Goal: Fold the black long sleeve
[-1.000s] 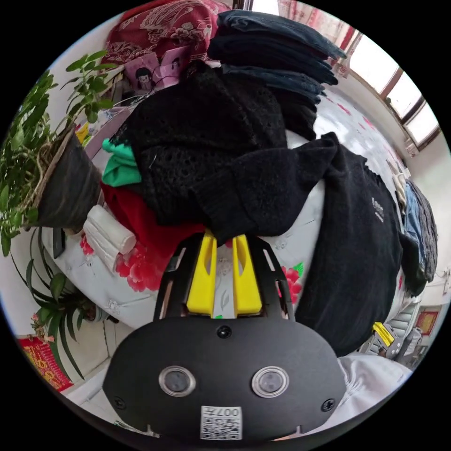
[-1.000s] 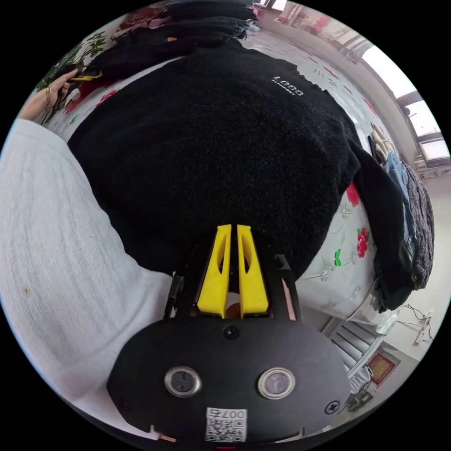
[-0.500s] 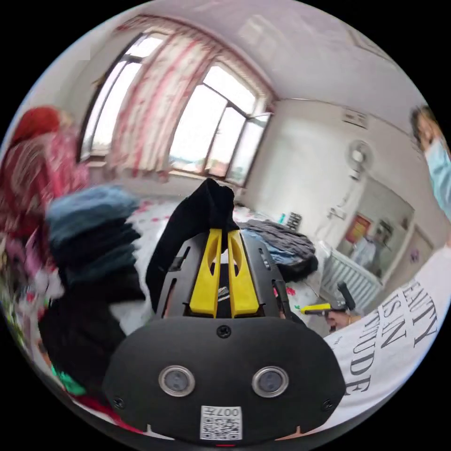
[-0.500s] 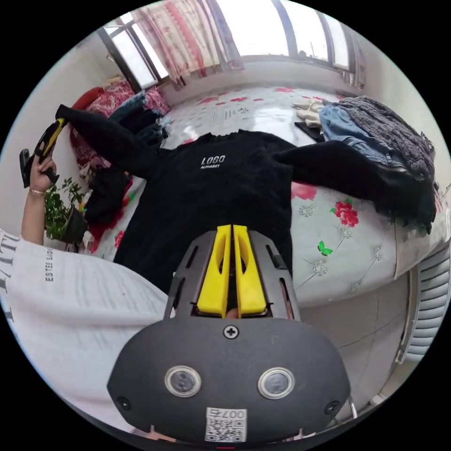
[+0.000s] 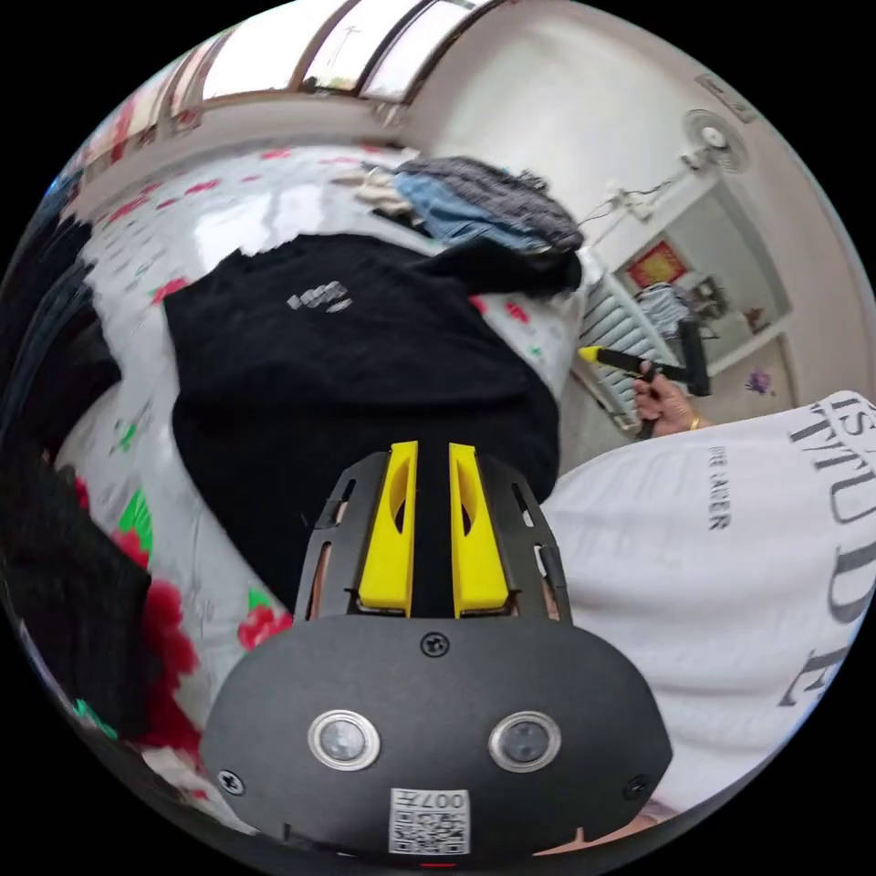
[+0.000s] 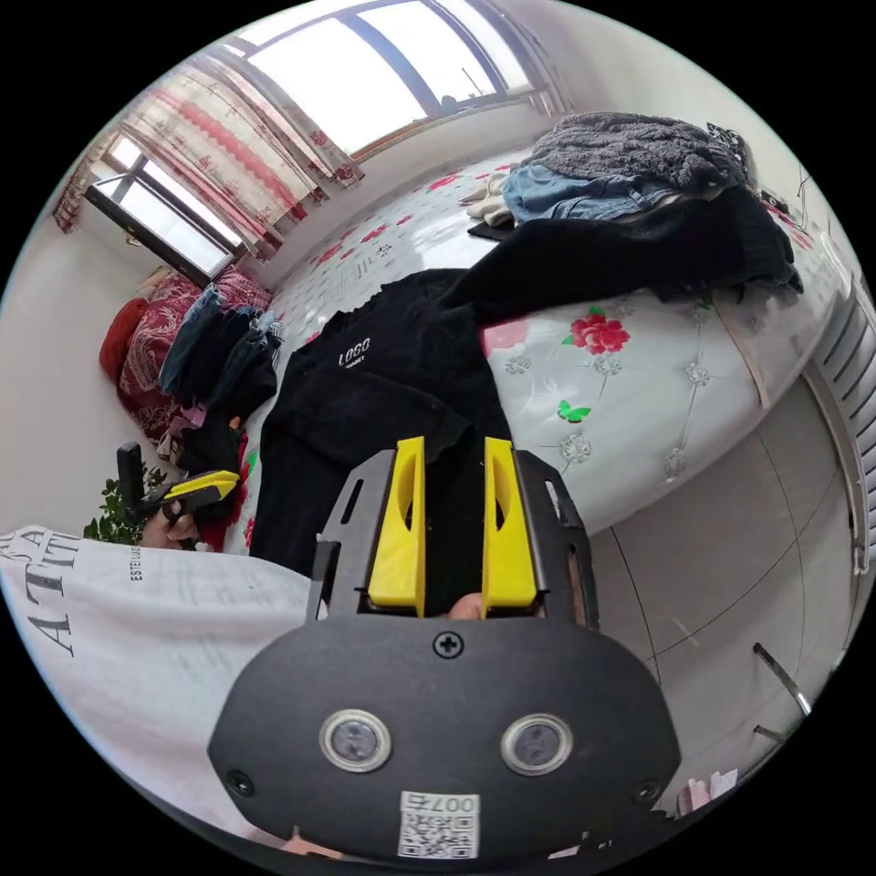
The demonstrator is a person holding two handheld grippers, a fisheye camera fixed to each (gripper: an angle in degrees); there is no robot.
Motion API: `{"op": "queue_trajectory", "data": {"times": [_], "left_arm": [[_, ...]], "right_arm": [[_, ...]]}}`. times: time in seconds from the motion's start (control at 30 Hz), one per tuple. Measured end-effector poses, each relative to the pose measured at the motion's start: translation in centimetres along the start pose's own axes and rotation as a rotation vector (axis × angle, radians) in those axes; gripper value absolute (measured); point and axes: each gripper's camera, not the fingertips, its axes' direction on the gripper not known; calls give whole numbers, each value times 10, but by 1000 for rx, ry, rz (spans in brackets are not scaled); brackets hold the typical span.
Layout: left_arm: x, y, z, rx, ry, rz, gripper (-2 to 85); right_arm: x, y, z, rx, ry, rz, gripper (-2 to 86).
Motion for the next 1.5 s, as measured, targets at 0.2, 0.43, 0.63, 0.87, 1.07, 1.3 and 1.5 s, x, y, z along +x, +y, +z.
{"op": "queue_trajectory", "data": {"times": [0.2,0.43,0.63,0.87,1.07,1.3,1.5], "left_arm": [[-30,28,6,-73,-219,-235,51],[-23,31,78,-340,-311,-313,50],[-8,20,82,-274,-372,-279,43],[-20,-1,83,-291,-343,-387,48],[-18,-13,87,-287,-377,-461,44],[-7,-23,96,-264,-483,-536,36],[2,-35,107,-288,-591,-566,24]], "right_arm": [[-30,-45,30,-61,-61,-168,82],[8,-115,27,-34,-119,-65,85],[140,-184,-30,143,10,297,80],[255,-234,-53,293,-78,584,77],[298,-260,-58,363,-96,658,38],[190,-275,-69,406,-107,301,3],[-94,-157,-67,488,-260,-602,18]]}}
